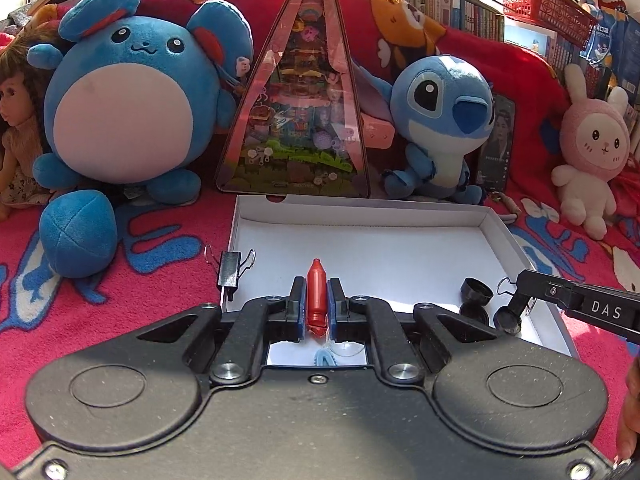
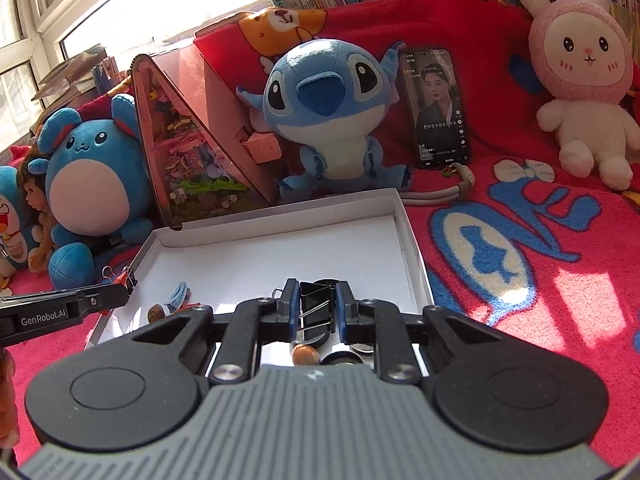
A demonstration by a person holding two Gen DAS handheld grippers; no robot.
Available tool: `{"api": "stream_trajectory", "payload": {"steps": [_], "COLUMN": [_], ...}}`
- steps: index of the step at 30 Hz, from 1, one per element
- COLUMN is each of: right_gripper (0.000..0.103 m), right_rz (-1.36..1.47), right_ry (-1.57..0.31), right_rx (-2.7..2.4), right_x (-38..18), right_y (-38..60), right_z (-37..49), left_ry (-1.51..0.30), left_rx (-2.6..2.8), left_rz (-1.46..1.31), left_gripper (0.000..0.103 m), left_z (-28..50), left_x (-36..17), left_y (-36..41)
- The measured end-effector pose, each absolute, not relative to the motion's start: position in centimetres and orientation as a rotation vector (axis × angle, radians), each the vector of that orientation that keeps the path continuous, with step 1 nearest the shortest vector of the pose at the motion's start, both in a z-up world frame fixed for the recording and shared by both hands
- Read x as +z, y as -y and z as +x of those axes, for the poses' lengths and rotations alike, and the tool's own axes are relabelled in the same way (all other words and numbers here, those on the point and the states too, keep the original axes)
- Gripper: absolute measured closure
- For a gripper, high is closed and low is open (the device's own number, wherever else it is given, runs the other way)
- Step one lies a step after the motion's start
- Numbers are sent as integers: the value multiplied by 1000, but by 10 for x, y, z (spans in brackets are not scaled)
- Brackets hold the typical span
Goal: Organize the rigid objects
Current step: 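Carry the red marker and binder clip over the white box with both grippers, then lower the marker and binder clip into the box and open both grippers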
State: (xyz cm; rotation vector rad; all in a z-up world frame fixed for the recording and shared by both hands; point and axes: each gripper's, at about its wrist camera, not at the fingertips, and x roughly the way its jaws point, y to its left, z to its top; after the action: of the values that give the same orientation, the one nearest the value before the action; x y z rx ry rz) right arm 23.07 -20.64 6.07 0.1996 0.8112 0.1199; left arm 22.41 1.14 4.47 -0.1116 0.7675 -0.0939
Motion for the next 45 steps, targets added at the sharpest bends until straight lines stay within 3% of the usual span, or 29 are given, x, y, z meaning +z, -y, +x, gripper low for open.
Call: {"api": "stream_trajectory", "payload": {"steps": [16,45], "right_gripper": [81,81], "right_rz": [127,123], "right_ry": [-855,-871], "right_rx": [20,28], "right_x": [49,20], "right_y": [191,185], "right_z": [295,301], "left_ry": [-863,-852], "left_rx": [5,13], "left_rz": [-110,-73], "left_gripper": [93,92], "left_z": [287,287], "left_x": [16,-6], "left_y": [-11,-5]}}
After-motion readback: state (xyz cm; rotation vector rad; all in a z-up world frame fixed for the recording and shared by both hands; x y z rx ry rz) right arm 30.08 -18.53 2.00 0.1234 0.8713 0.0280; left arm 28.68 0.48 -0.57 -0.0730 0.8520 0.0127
